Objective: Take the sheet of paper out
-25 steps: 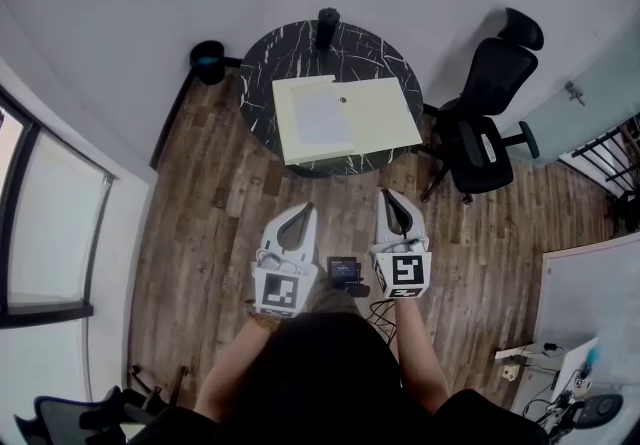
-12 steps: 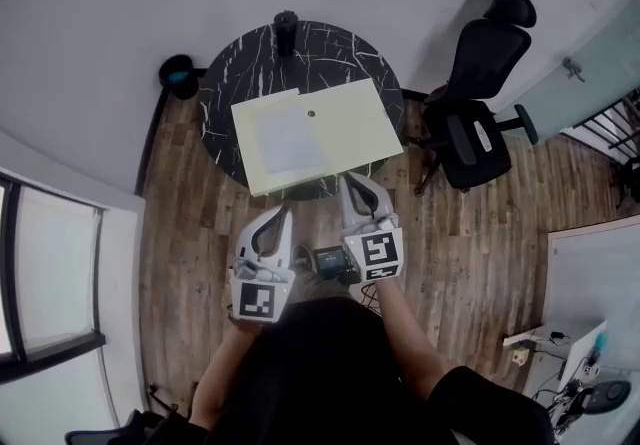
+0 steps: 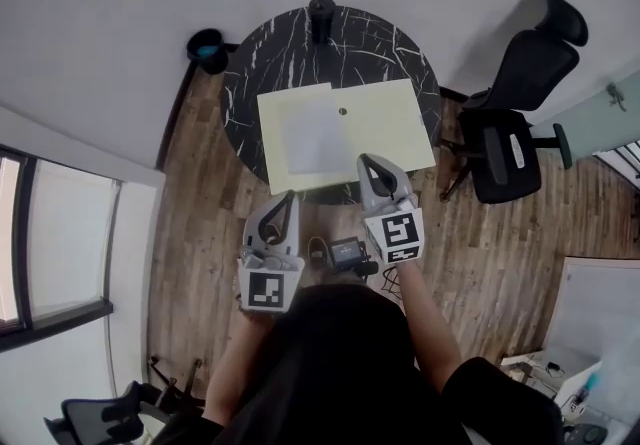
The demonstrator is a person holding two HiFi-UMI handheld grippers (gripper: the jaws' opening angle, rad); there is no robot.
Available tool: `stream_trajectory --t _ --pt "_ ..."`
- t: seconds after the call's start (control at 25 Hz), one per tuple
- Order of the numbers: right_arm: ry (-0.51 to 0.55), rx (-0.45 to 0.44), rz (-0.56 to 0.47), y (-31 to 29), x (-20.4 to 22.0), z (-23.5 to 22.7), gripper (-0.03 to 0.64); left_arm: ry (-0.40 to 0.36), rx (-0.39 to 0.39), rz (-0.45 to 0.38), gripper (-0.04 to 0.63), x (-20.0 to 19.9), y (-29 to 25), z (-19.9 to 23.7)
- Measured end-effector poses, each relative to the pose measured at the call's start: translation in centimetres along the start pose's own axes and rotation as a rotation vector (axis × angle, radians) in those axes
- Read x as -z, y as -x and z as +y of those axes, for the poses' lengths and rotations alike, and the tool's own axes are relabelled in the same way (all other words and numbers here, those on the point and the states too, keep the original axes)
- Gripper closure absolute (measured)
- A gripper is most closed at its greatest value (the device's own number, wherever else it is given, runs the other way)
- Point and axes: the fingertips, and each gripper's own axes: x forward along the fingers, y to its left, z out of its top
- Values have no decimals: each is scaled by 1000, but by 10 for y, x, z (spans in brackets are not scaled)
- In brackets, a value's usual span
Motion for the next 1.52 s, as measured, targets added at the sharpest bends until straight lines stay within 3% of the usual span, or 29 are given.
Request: stream_trajectory --t 0.16,0.32,0.72,1.0,1.12,1.2,1.28,1.52 --pt "17 -9 68 -23 16 -10 618 92 -23 38 601 23 -19 22" --pt "22 5 71 -52 18 -22 618 68 1 18 601 24 -39 39" --pt "58 1 190 -120 60 -60 618 54 -4 107 601 40 -48 63" --pt "46 -33 294 -167 122 -65 615 85 -28 139 601 56 -44 75" --pt "17 -38 370 -181 162 -60 615 82 -28 138 601 56 -45 82" --pt "-22 -57 425 -185 189 -53 567 70 -19 126 601 55 -46 84" --pt "-57 -81 481 -187 213 -46 563 65 -11 134 601 56 -45 85" --pt "-40 -113 620 -188 267 -47 563 51 -8 165 601 63 -43 85"
